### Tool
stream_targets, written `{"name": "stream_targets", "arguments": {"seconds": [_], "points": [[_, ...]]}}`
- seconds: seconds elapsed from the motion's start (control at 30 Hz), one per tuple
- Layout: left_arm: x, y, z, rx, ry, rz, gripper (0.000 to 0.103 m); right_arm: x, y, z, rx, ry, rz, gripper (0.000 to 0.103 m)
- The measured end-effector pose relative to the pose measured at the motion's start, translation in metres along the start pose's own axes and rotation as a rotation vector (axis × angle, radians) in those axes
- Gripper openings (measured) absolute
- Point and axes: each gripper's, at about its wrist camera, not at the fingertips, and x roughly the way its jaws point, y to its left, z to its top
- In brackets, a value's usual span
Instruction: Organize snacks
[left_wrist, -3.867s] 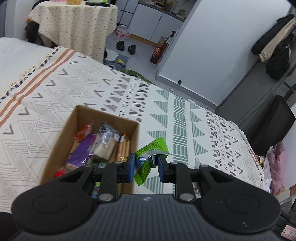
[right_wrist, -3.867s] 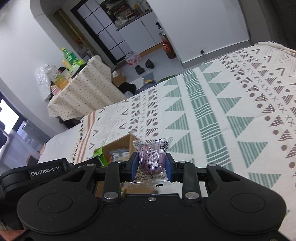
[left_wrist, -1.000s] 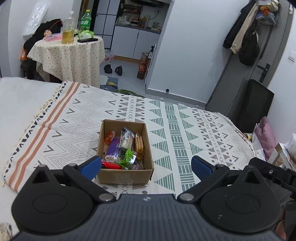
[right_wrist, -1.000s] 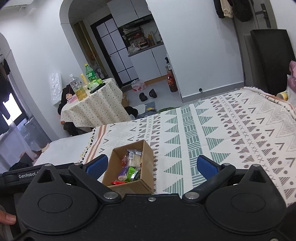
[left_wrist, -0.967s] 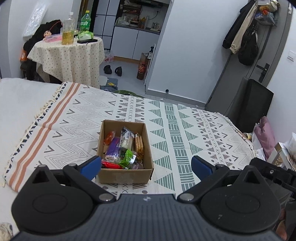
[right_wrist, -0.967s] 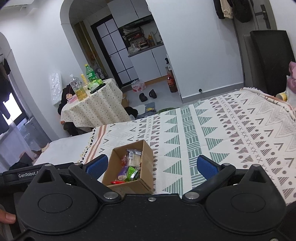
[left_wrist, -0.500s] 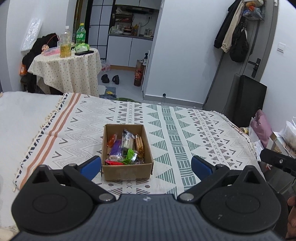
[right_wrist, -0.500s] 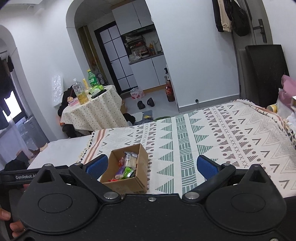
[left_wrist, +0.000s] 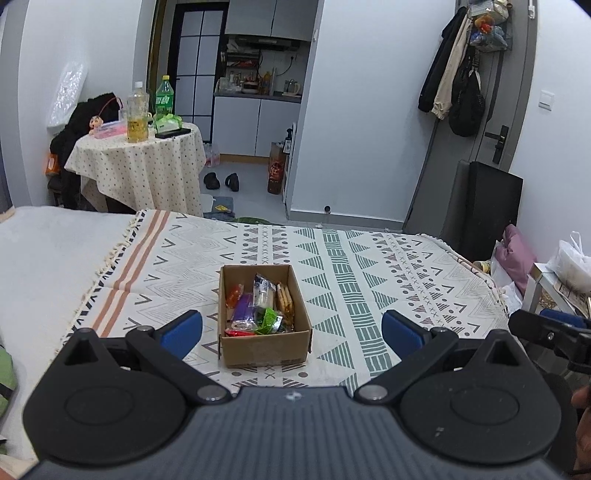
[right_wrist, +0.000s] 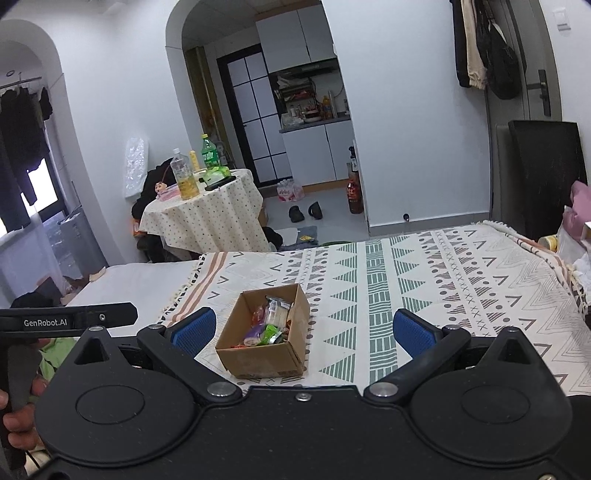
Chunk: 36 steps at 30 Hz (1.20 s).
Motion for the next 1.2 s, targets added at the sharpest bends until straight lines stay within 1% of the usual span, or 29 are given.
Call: {"name": "stream_targets", "arguments": {"seconds": [0.2, 0.33, 0.63, 1.2], "points": [[-0.006, -0.002, -0.001, 0.027, -0.001, -0.014, 0.103, -0.003, -0.001, 0.001, 0.01, 0.001, -0.011, 0.103], [-0.004, 0.001, -0.001, 0.018, 0.003, -0.016, 0.103, -0.004, -0.001, 0.002, 0.004, 0.001, -0.024, 0.103], [-0.002, 0.004, -0.004, 0.003, 0.012, -0.013, 0.103, -0.001, 0.0, -0.002, 0.006, 0.018, -0.022, 0.103], [-0.001, 0.0, -0.006, 0.017, 0.021, -0.017, 0.103, -0.006, -0.01, -0.002, 0.026, 0.019, -0.038, 0.103]]}}
